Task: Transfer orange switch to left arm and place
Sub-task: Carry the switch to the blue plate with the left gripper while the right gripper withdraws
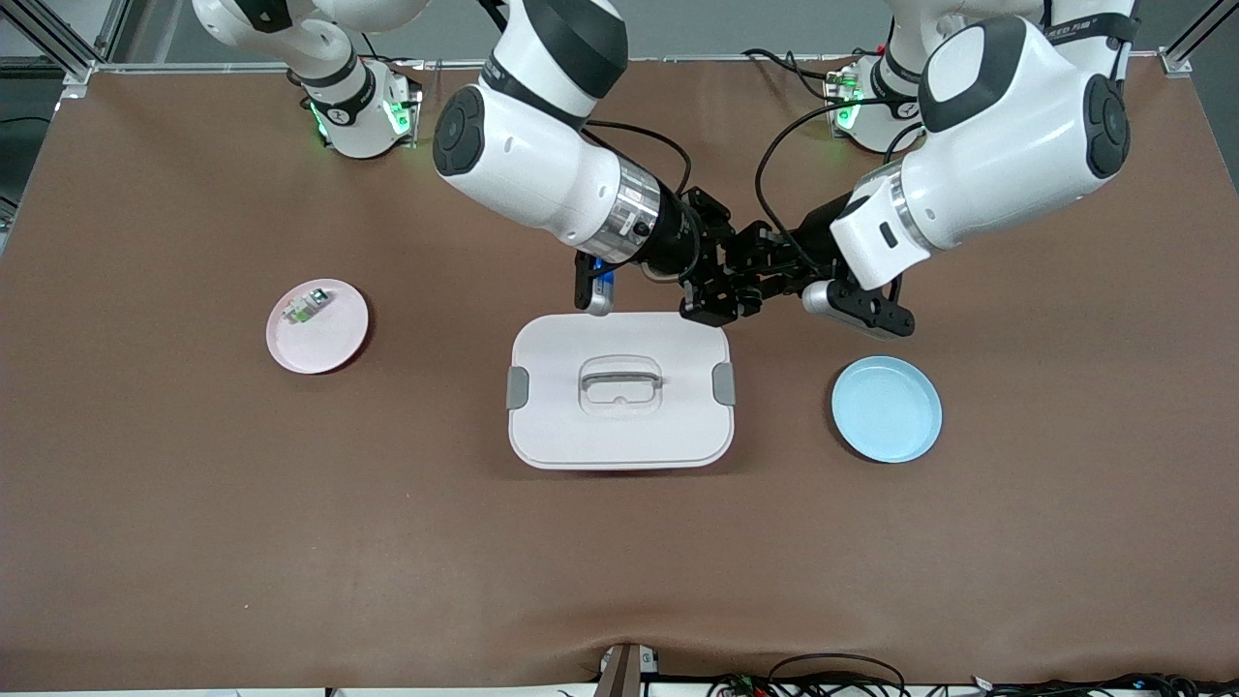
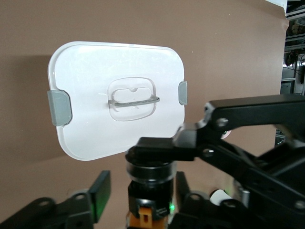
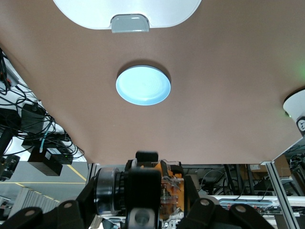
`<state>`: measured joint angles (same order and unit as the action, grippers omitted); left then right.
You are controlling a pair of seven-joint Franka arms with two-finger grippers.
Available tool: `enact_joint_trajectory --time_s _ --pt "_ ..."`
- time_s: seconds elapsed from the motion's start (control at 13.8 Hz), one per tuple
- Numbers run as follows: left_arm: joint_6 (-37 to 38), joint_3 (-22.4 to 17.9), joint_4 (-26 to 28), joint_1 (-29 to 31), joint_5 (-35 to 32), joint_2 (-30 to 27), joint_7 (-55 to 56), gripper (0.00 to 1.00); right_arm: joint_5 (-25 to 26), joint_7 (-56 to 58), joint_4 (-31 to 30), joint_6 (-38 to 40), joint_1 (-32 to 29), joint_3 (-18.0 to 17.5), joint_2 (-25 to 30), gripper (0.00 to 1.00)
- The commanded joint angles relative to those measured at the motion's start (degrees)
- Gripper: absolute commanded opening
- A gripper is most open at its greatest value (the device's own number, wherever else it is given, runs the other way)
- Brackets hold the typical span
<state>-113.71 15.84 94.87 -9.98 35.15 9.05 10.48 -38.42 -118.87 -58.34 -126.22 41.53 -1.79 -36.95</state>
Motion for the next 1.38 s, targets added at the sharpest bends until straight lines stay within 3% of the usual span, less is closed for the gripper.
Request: enact_joint_trajectory --time_s 0.0,0.29,0.36,0.44,0.8,0.94,1.31 --pt "0.0 0.2 0.1 0.1 0.3 -0.5 2.3 0.00 -1.3 -1.7 2.6 0.1 -0.5 -0.4 -1.2 0.00" --pt "0.2 -0.4 -0.1 1.0 -0.6 -0.9 2.1 0.00 -1.7 -1.9 2.6 0.0 -0.5 -0.5 -1.2 0.00" --pt "0.5 -0.6 -0.1 1.7 -0.7 -0.9 1.8 0.00 -1.7 -2.7 2.6 0.0 -0.4 -0.4 -1.2 0.56" --pt "0.9 -0.6 -0.1 3.5 -1.8 -0.9 1.5 0.00 -1.6 -3.7 2.6 -0.2 -0.1 -0.1 -1.1 1.00" --pt "4.5 -0.6 -1.1 10.8 -13.9 0.7 -4.4 0.00 -0.4 -1.1 2.6 0.6 -0.9 0.6 -0.7 1.00" --pt "4.6 -0.6 -1.0 13.8 -19.7 2.4 -9.4 0.00 2.9 9.7 2.5 4.1 -1.9 0.5 -0.1 1.00" --pt "3.6 -0.5 -0.7 16.7 -39.0 10.6 -33.4 0.00 3.3 39.2 2.5 16.8 -7.8 0.7 3.1 1.00"
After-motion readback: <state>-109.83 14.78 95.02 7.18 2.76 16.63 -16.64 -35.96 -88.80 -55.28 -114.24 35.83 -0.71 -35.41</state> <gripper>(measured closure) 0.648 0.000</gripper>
